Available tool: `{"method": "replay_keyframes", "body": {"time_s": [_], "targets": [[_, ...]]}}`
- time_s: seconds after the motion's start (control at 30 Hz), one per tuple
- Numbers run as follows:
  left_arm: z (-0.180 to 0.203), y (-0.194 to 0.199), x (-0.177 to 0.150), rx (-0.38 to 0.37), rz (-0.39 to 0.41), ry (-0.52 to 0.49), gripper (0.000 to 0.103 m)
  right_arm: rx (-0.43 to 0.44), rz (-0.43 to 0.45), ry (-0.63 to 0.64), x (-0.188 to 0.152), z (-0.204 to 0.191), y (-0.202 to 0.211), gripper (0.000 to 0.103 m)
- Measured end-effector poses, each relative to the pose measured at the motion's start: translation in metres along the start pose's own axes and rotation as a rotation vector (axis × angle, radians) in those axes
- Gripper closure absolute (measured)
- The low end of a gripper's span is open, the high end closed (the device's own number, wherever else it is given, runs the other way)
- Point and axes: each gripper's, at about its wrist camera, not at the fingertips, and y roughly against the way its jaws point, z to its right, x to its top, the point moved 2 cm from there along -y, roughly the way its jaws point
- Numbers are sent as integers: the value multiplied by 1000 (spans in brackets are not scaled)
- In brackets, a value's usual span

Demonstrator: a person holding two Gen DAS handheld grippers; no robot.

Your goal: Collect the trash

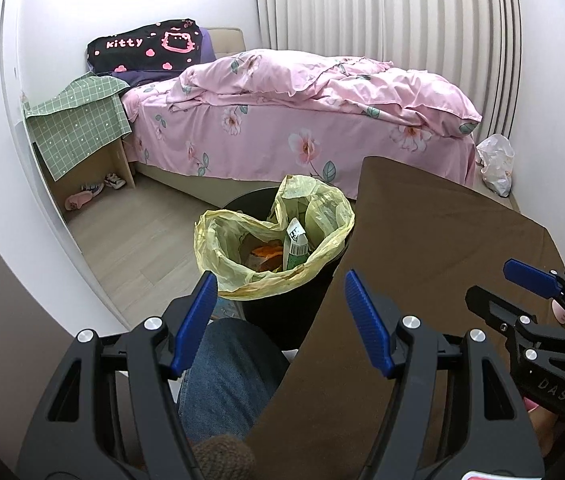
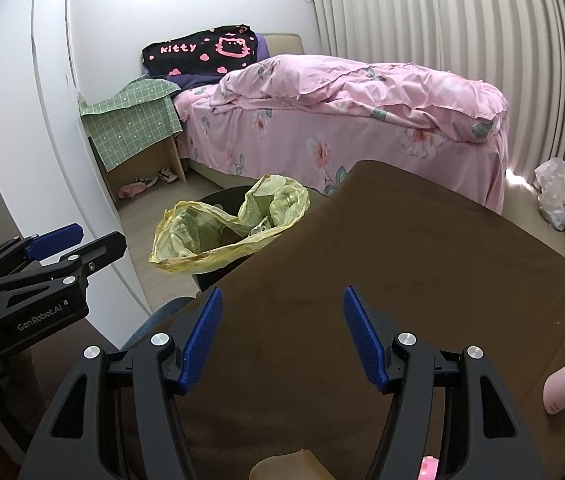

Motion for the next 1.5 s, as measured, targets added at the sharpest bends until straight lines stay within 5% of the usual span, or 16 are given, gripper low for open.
{"method": "replay_keyframes", "body": {"time_s": [1.5], "targets": [[4,-5,-2,-18,-8,-11,40,-34,12,23,3,2,5,44]]}}
